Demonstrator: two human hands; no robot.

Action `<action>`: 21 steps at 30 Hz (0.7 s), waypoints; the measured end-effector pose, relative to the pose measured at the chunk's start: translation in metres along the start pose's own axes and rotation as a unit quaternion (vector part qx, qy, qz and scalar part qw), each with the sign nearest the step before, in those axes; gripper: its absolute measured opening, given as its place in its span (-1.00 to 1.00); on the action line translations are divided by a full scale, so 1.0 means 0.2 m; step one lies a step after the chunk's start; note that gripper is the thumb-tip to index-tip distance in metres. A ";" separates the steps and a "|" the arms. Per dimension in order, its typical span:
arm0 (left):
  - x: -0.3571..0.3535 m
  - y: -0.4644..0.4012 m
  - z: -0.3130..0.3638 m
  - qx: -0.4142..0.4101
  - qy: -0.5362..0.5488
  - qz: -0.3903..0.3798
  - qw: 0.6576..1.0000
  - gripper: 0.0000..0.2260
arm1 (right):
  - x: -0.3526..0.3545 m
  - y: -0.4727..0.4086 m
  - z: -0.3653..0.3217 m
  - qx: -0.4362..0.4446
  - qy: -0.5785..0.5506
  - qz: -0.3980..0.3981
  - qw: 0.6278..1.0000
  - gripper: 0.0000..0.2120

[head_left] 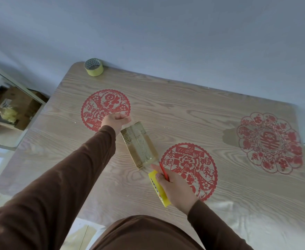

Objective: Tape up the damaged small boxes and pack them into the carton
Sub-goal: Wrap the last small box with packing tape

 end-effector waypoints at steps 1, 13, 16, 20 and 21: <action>-0.01 -0.01 -0.01 0.006 -0.007 0.001 1.000 -0.84 | 0.00 -0.01 0.00 -0.002 0.002 -0.002 1.000 -0.64; -0.06 -0.11 -0.08 0.103 -0.006 -0.054 0.993 -0.68 | -0.07 -0.09 0.14 -0.023 -0.014 -0.013 1.000 -0.64; -0.09 -0.12 -0.11 0.167 0.003 -0.083 0.983 -0.75 | -0.11 -0.13 0.19 -0.021 -0.027 -0.008 0.999 -0.66; -0.12 -0.13 -0.14 0.230 0.051 -0.101 0.967 -0.80 | -0.15 -0.17 0.22 -0.013 -0.054 0.010 0.998 -0.65; -0.12 -0.12 -0.13 0.228 0.054 -0.101 0.967 -0.81 | -0.15 -0.18 0.22 -0.010 -0.059 0.014 0.998 -0.65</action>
Point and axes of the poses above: each hand's wrist, its own y-axis away from the middle knuckle, its own x-axis out of the back of the hand, z = x × y, the point moved 2 cm from there along -y, towards the middle knuckle, and after that the axes turned 15 degrees about x, right-handed, at the moved point
